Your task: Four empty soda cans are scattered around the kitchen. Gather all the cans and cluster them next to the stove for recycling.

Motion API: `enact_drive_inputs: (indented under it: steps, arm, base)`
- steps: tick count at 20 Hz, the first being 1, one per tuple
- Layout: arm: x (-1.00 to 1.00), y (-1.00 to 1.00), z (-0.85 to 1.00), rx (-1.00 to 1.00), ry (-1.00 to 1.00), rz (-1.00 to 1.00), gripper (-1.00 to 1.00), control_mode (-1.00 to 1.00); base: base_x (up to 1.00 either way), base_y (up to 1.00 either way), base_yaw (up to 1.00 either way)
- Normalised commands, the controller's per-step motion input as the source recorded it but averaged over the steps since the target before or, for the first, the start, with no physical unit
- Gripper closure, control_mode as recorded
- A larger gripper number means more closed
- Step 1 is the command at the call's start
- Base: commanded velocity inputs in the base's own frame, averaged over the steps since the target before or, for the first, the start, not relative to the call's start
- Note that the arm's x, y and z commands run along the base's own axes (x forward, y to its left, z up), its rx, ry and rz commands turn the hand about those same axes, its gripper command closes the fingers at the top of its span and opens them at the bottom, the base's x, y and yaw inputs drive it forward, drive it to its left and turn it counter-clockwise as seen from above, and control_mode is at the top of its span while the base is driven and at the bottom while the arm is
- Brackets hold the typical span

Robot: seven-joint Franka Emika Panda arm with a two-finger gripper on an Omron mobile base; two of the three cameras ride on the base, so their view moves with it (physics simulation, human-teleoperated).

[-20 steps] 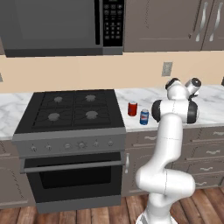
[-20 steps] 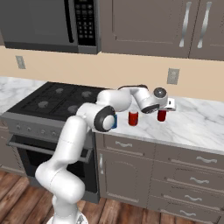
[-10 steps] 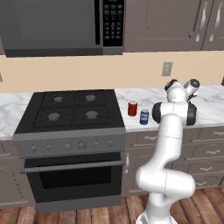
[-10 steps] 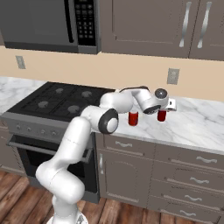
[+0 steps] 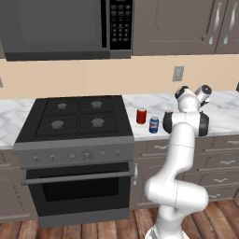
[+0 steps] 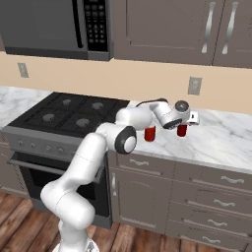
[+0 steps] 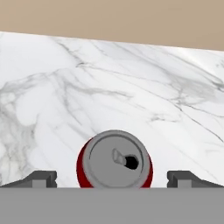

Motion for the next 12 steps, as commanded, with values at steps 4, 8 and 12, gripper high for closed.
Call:
enact_drive_inputs:
  steps: [4, 8, 12]
  arm:
    - [0.20, -0.04, -0.07, 0.00, 0.00, 0.00, -1.00, -1.00]
    - [0.16, -0.04, -0.04, 0.00, 0.00, 0.00, -1.00, -1.00]
    - [0.24, -0.01, -0.04, 0.00, 0.00, 0.00, 1.00, -1.00]
  base:
    - [0.00, 0.00, 0.00]
    - [0.00, 0.00, 0.00]
    - [0.00, 0.00, 0.00]
